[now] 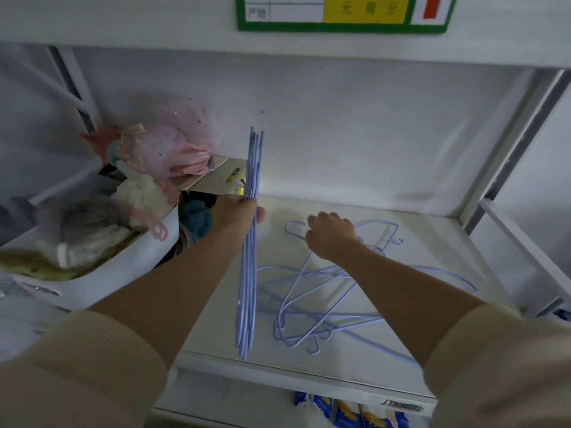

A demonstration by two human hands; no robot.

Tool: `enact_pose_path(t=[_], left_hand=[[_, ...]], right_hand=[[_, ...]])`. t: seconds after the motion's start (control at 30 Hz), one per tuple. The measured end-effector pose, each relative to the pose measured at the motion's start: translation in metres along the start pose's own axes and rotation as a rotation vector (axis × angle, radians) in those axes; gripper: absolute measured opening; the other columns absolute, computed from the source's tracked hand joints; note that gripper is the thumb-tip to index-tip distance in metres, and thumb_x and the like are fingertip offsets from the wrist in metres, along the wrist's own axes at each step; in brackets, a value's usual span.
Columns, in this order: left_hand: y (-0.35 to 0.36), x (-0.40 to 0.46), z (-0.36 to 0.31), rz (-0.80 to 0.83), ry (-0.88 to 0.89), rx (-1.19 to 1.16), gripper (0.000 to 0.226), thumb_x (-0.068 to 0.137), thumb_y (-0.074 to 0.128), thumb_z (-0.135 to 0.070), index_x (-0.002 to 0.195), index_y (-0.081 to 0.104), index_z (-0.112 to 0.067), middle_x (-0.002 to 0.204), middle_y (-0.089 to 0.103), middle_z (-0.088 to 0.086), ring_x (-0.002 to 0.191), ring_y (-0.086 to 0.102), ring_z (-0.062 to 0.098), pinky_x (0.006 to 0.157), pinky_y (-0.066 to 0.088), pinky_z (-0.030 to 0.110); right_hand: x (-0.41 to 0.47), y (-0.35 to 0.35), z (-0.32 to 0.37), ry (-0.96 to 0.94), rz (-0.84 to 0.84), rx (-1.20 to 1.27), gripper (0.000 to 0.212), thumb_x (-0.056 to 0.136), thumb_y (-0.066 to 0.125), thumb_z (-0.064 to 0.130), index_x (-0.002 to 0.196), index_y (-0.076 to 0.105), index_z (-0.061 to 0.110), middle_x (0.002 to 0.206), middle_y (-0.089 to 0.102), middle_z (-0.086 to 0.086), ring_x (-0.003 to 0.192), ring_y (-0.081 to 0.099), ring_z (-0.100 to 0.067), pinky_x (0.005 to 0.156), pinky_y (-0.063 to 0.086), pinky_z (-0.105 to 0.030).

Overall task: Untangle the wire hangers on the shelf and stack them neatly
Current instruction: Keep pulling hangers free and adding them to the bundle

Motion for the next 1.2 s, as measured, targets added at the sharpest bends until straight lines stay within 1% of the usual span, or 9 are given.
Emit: enact_pose_path(t=[0.13,0.4,0.57,0.67,0.83,1.0,1.07,1.13,1.2], left_hand=[[-0.002,0.007,0.012,-0.007,0.015,0.056,0.040,0.089,0.051,-0.011,0.049,0.056,-0.008,0.028,0.050,-0.009,0.028,0.047,-0.001,0.028,0.028,0.008],[0.005,0.018,0.030,0.012,0.010,-0.005,0.044,0.092,0.052,-0.009,0.048,0.056,-0.009,0.033,0.056,-0.006,0.042,0.055,0.006,0.043,0.044,0.014],[0.009,0.015,0.034,0.022,-0.008,-0.077,0.042,0.093,0.053,-0.008,0.051,0.057,-0.009,0.044,0.061,-0.002,0.062,0.061,0.027,0.068,0.057,0.036],[0.009,0.012,0.034,0.039,-0.018,-0.120,0.039,0.095,0.054,-0.008,0.056,0.058,-0.007,0.051,0.062,0.000,0.061,0.061,0.025,0.079,0.058,0.043],[0.011,0.007,0.026,0.030,0.004,-0.094,0.035,0.095,0.053,-0.009,0.062,0.062,-0.004,0.059,0.063,0.002,0.044,0.060,0.003,0.059,0.057,0.023],[0.015,0.004,0.008,0.025,0.026,-0.051,0.043,0.091,0.052,-0.012,0.048,0.058,-0.011,0.035,0.058,-0.004,0.030,0.049,0.001,0.034,0.034,0.010],[0.020,0.002,-0.006,0.039,0.040,-0.065,0.045,0.090,0.052,-0.012,0.046,0.056,-0.013,0.032,0.055,-0.006,0.029,0.047,0.002,0.036,0.034,0.010],[0.028,0.001,-0.023,0.066,0.050,-0.122,0.044,0.089,0.054,-0.010,0.045,0.058,-0.013,0.032,0.056,-0.006,0.041,0.054,0.006,0.052,0.046,0.017],[0.037,-0.001,-0.039,0.070,0.041,-0.189,0.041,0.088,0.056,-0.009,0.047,0.061,-0.012,0.034,0.059,-0.005,0.047,0.059,0.014,0.060,0.052,0.025]], right_hand=[[0.006,0.032,-0.009,0.070,0.083,0.014,0.036,0.094,0.037,0.024,0.125,0.052,0.012,0.132,0.054,-0.012,0.124,0.049,-0.031,0.094,0.042,-0.043],[0.030,0.070,0.002,0.070,0.111,0.021,0.041,0.093,0.040,0.036,0.126,0.055,0.016,0.129,0.058,-0.013,0.120,0.055,-0.032,0.093,0.044,-0.038],[0.036,0.089,0.005,0.155,0.176,0.101,0.039,0.093,0.044,0.017,0.131,0.051,0.011,0.135,0.052,-0.014,0.128,0.049,-0.032,0.101,0.043,-0.039],[0.036,0.089,0.006,0.240,0.151,0.236,0.039,0.089,0.046,0.008,0.128,0.051,0.005,0.134,0.051,-0.017,0.128,0.049,-0.034,0.101,0.045,-0.040],[0.040,0.051,-0.013,0.473,-0.100,0.695,0.033,0.087,0.044,0.002,0.120,0.041,-0.002,0.126,0.055,-0.028,0.120,0.054,-0.042,0.096,0.046,-0.042],[0.039,-0.010,-0.045,0.600,-0.276,0.855,0.031,0.092,0.040,0.007,0.123,0.046,0.000,0.126,0.058,-0.024,0.117,0.056,-0.040,0.094,0.046,-0.041],[0.036,-0.029,-0.053,0.599,-0.331,0.948,0.039,0.091,0.038,0.006,0.130,0.046,0.005,0.125,0.059,-0.021,0.109,0.061,-0.041,0.089,0.053,-0.044],[0.033,-0.044,-0.054,0.569,-0.337,1.067,0.044,0.090,0.037,0.004,0.132,0.051,0.008,0.113,0.063,-0.019,0.094,0.066,-0.038,0.072,0.058,-0.043],[0.027,-0.056,-0.043,0.533,-0.325,1.222,0.035,0.091,0.037,0.003,0.111,0.065,0.005,0.086,0.064,-0.017,0.073,0.063,-0.033,0.060,0.057,-0.039]])
Point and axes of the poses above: each hand's wrist, its own x-axis towards the middle knuckle, its own y-axis out of the palm, z = x × y, the point moved 4 cm from there along x, towards the middle knuckle
